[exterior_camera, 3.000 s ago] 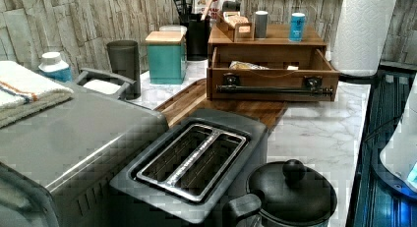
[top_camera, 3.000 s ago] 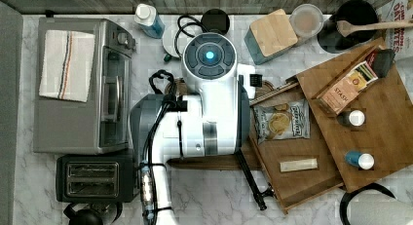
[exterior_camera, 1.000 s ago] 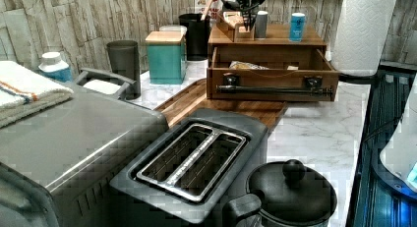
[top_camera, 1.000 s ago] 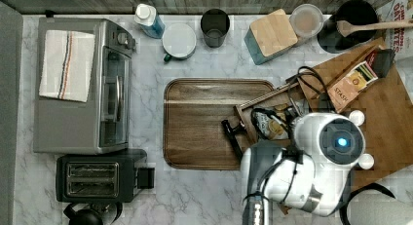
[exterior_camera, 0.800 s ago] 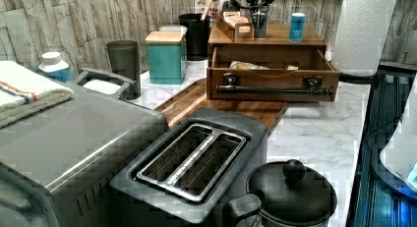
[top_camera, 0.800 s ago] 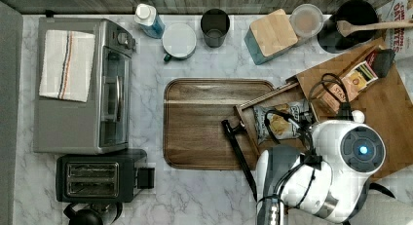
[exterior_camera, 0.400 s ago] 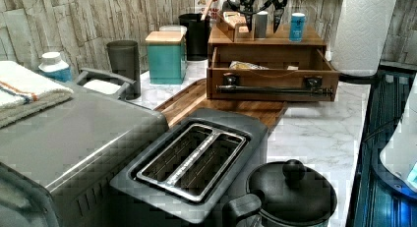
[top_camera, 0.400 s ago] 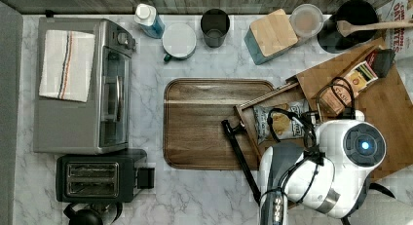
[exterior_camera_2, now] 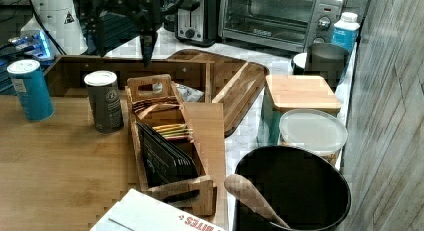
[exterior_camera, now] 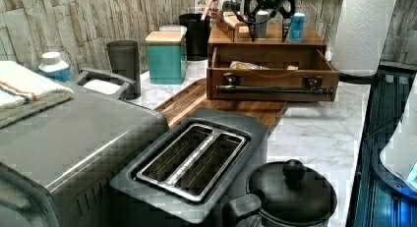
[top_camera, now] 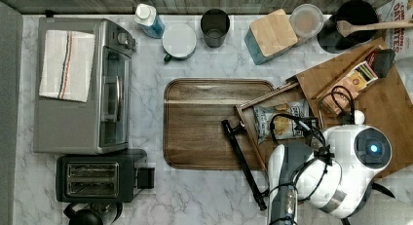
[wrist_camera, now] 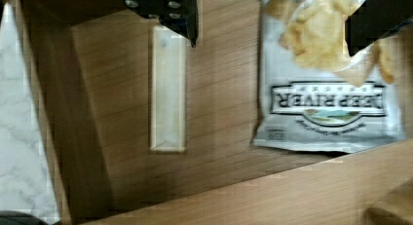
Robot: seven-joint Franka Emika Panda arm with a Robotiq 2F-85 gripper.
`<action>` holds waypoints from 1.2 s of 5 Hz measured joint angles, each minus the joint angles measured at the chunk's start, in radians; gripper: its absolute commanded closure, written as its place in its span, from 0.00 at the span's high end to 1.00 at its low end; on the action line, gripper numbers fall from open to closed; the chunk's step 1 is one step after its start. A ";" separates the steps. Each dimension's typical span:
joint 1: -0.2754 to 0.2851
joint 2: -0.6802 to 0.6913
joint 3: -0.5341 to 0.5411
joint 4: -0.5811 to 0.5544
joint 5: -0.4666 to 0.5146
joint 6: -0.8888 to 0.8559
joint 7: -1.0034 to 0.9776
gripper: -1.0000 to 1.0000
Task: Pick up the butter.
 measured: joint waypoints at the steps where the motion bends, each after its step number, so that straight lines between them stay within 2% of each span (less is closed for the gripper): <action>1: -0.036 -0.005 -0.014 -0.041 0.000 0.084 -0.041 1.00; 2: -0.057 -0.009 -0.032 -0.084 -0.016 0.188 0.014 1.00; 5: -0.062 0.035 -0.036 -0.170 -0.017 0.226 0.033 1.00; 6: -0.067 0.076 -0.036 -0.197 -0.017 0.339 0.028 1.00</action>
